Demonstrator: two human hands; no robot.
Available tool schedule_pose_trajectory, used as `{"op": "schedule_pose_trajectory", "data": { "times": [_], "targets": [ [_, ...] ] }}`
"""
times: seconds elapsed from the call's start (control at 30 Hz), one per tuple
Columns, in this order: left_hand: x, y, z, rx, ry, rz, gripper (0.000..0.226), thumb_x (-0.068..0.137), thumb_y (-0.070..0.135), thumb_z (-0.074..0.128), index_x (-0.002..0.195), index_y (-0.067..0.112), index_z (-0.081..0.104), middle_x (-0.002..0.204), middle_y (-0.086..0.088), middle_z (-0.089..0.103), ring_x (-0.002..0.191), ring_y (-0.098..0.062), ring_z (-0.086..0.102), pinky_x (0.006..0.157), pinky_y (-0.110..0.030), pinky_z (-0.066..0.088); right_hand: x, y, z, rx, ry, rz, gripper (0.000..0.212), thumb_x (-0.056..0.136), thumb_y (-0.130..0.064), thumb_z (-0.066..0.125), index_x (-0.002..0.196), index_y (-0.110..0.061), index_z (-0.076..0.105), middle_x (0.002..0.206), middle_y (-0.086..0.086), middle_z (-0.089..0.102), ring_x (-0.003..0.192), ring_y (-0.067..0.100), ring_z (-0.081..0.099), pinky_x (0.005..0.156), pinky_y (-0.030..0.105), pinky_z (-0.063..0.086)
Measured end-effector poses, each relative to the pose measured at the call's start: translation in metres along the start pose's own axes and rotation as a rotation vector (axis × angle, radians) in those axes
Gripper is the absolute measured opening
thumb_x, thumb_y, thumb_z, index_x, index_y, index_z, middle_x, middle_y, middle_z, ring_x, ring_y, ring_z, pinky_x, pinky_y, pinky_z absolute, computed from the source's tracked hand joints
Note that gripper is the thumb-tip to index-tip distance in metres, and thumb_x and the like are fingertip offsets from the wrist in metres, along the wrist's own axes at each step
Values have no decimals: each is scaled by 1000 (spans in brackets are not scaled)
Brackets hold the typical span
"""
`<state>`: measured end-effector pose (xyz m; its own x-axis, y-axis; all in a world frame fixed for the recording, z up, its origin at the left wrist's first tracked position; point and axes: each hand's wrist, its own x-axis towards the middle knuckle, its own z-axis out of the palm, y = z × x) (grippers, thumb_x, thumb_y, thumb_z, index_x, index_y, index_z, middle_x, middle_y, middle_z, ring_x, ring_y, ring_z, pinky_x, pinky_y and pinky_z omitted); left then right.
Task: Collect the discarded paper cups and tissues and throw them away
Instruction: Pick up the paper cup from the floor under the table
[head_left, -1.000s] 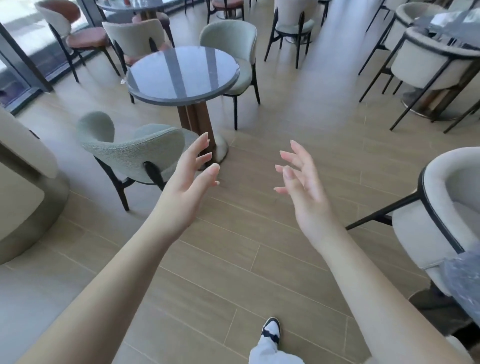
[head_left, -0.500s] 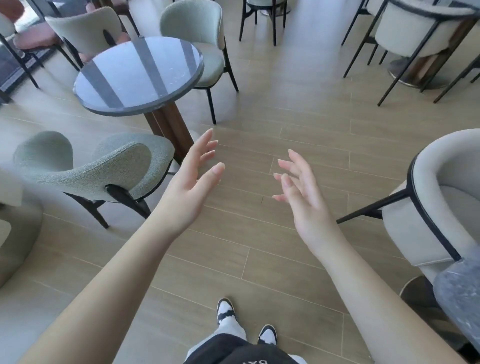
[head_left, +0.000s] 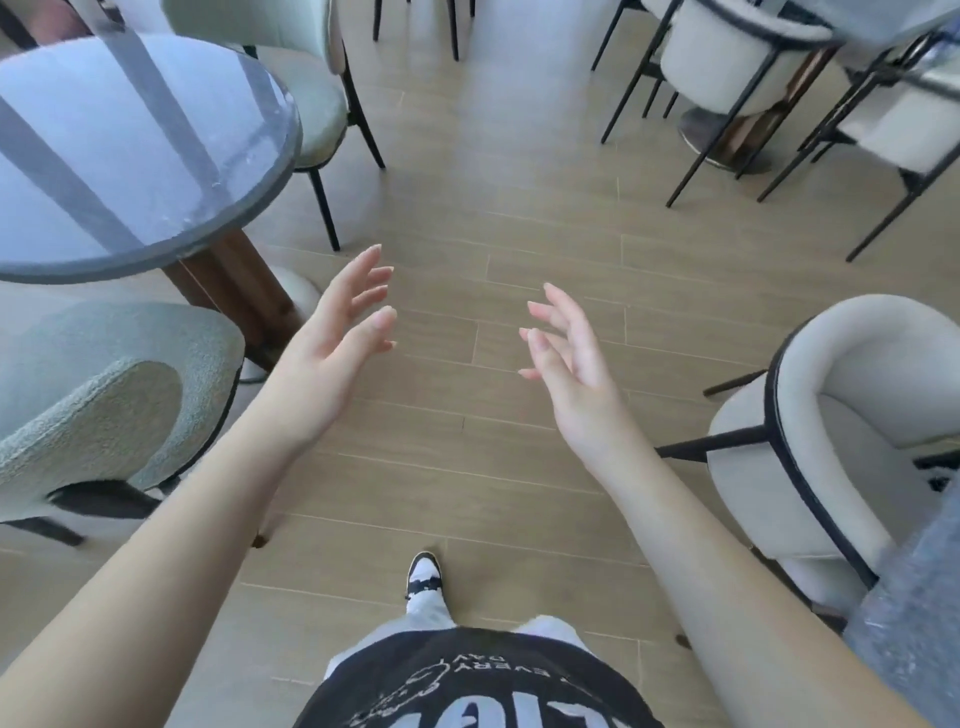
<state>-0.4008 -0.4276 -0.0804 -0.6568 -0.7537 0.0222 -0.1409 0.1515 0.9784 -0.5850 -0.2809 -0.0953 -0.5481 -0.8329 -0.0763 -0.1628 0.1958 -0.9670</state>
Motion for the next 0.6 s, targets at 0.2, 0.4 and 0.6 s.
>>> {"op": "schedule_pose_trajectory", "data": {
  "times": [0.2,0.4,0.6],
  "targets": [
    [96,-1,-26,-26,-16,8,70,90,50,49,154,28,32,148,9,47,135,3,43,102,-35,51,82,-11,15,20,4,0,52,92,-54,46,143,-48,33,141,-22,48,124,-3,53,109,47,43],
    [178,-16,-30,-64,32,-12,73,91,45,47,157,23,26,149,5,46,134,1,46,100,-33,53,172,-7,16,35,-29,-5,45,97,-42,47,139,-50,34,140,-23,48,124,-3,53,106,47,46],
    [277,-28,-23,-77,33,-4,84,85,53,50,158,26,20,152,9,41,136,0,44,96,-31,53,281,3,-8,65,-78,-13,46,96,-44,47,139,-51,34,141,-22,48,125,-2,53,107,46,45]
  ]
}}
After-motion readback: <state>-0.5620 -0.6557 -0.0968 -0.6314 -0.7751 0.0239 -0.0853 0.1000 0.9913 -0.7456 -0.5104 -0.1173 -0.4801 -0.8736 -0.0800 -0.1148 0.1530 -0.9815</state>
